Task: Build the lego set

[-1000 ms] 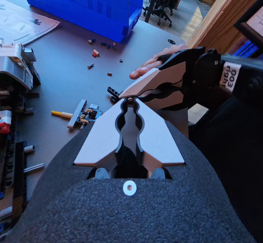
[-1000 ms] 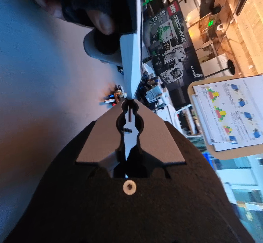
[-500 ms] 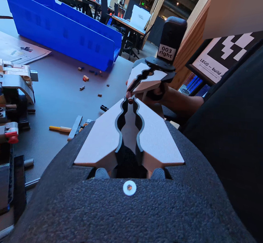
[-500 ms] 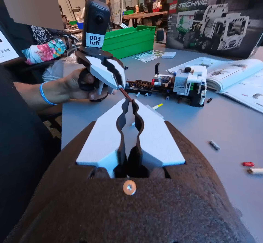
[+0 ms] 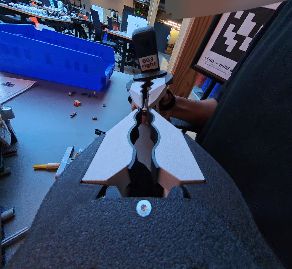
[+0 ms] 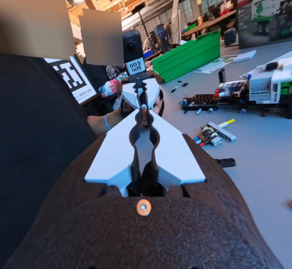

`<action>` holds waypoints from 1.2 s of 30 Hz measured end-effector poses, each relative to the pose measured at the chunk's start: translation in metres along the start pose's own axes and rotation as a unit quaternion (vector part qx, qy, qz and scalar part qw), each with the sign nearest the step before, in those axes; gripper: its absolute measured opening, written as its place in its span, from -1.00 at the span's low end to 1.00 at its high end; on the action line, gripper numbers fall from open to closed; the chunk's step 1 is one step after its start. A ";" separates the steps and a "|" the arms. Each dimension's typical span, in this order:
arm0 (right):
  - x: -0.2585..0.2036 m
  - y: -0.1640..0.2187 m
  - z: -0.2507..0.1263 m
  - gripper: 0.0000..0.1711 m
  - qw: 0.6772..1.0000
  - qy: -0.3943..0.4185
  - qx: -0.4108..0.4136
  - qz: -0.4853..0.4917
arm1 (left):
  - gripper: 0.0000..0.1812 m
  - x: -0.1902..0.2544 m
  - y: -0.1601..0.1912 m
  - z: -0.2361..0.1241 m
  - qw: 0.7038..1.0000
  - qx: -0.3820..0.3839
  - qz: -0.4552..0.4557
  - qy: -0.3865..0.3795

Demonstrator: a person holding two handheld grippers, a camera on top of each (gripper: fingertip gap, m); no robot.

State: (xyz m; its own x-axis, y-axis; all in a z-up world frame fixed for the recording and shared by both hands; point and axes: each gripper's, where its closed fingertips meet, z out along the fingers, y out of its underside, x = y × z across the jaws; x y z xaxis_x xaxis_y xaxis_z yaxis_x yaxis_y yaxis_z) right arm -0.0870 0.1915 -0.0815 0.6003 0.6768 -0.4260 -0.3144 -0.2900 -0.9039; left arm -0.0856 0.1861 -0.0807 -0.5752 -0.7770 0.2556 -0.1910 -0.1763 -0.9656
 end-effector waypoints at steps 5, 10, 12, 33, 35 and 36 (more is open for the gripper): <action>-0.001 0.007 0.000 -0.97 0.999 0.008 -0.025 -0.027 | -0.87 0.001 0.010 0.001 0.998 -0.035 0.049 -0.017; 0.001 0.010 0.000 -0.97 0.999 0.007 -0.032 -0.023 | -0.96 -0.001 0.016 0.003 0.994 -0.066 0.085 -0.032; 0.001 0.011 0.000 -0.96 0.999 0.006 -0.032 -0.020 | -0.96 -0.001 0.016 0.003 0.993 -0.066 0.094 -0.034; -0.009 0.011 -0.002 -0.97 0.999 -0.035 -0.030 -0.008 | -0.97 0.008 0.014 -0.002 0.991 -0.044 0.121 -0.033; -0.009 0.011 -0.001 -0.97 0.999 -0.039 -0.028 -0.002 | -0.97 0.008 0.013 -0.002 0.991 -0.039 0.123 -0.033; -0.009 0.010 -0.002 -0.97 0.999 -0.039 -0.026 0.000 | -0.97 0.008 0.013 -0.001 0.992 -0.037 0.117 -0.032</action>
State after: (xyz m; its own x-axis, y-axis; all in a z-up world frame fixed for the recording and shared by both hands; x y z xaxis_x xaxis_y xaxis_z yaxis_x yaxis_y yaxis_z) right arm -0.0942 0.1816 -0.0871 0.5398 0.7274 -0.4236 -0.2740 -0.3240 -0.9055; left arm -0.0935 0.1787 -0.0908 -0.5600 -0.8283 0.0198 -0.1182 0.0563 -0.9914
